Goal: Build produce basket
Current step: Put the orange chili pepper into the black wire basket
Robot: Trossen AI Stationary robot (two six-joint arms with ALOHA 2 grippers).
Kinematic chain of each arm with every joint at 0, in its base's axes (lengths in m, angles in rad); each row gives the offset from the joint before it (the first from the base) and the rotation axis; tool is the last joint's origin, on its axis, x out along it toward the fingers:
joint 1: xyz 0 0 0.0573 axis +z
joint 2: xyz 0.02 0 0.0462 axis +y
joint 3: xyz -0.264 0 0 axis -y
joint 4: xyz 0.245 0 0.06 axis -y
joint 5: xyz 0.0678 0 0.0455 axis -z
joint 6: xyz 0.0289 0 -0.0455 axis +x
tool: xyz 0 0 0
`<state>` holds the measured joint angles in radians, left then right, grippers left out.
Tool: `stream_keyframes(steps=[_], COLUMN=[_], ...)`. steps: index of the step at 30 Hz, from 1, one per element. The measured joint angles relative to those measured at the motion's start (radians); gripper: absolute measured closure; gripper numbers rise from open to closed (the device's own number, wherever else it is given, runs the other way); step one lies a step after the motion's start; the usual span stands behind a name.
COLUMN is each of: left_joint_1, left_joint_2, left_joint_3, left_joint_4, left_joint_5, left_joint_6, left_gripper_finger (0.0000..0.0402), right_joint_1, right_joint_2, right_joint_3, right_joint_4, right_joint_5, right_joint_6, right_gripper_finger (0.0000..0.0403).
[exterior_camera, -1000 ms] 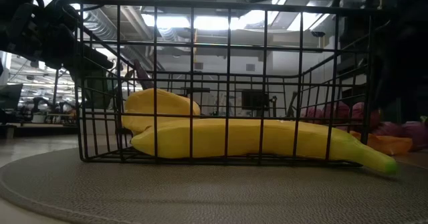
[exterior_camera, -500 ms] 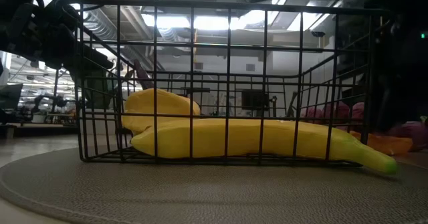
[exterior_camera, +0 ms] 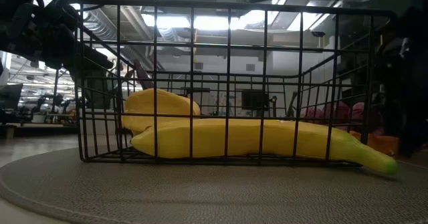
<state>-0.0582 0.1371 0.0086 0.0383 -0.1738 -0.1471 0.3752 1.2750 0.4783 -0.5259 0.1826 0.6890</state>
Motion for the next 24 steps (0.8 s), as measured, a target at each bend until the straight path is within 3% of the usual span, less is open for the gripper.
stream_keyframes(steps=[7, 14, 19, 24], left_joint_1=[0.000, 0.000, 0.000, 0.000], left_joint_2=[0.000, 0.000, 0.000, 0.000], left_joint_3=[0.000, 0.000, 0.000, 0.000], left_joint_4=[0.000, 0.000, 0.000, 0.000], left_joint_5=[0.000, 0.000, 0.000, 0.000], left_joint_6=[0.000, 0.000, 0.000, 0.000], left_gripper_finger=[0.0280, 0.0280, 0.0280, 0.0280], right_joint_1=[0.001, 0.001, 0.000, 0.000], right_joint_2=[-0.001, 0.001, 0.001, 0.001], right_joint_3=[-0.006, -0.007, -0.008, -0.008], right_joint_4=[0.015, 0.027, 0.026, 0.021], right_joint_5=[0.021, 0.048, 0.042, 0.037], right_joint_6=[0.041, 0.050, 0.076, 0.147], right_gripper_finger=[0.0207, 0.0241, 0.0286, 0.0354])
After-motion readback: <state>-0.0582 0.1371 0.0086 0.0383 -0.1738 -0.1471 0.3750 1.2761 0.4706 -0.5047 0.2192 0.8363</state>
